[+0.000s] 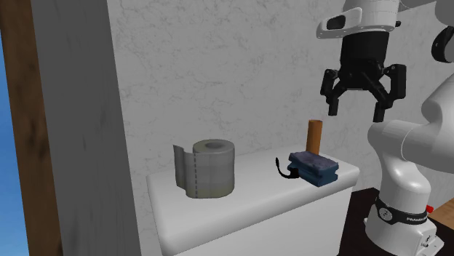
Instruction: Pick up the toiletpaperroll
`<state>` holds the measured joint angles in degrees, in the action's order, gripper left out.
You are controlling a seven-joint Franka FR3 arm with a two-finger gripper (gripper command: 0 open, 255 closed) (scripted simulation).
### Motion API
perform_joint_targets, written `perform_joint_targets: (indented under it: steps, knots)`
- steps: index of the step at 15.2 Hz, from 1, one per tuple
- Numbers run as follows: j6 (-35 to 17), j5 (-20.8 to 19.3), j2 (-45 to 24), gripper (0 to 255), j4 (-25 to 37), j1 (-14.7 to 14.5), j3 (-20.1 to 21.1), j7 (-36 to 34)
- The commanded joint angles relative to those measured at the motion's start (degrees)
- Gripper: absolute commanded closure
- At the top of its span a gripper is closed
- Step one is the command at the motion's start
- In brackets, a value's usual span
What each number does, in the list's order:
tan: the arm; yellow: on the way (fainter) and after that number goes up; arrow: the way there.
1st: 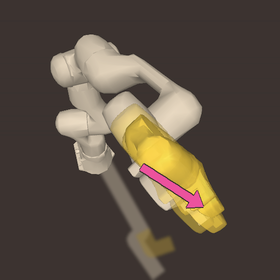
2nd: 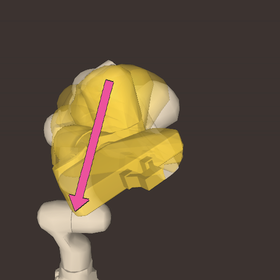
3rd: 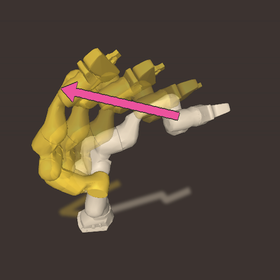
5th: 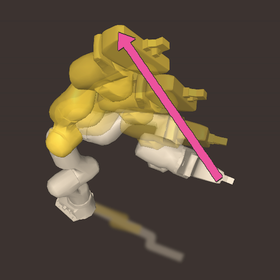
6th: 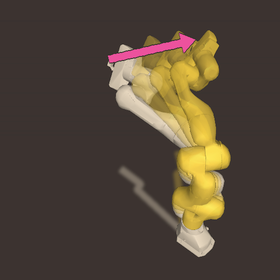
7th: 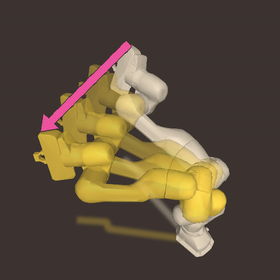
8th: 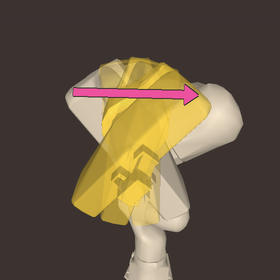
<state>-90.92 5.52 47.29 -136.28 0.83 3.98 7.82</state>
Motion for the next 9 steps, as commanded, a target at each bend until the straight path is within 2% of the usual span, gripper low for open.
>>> perform_joint_targets:
  steps: [1,9]
  knots:
    - [0.0,0.0,0.0,0,0.0,0.0,0.0,0.0]
    - [-7.7,-2.6,-18.0,0,9.8,0.7,-2.2,5.7]
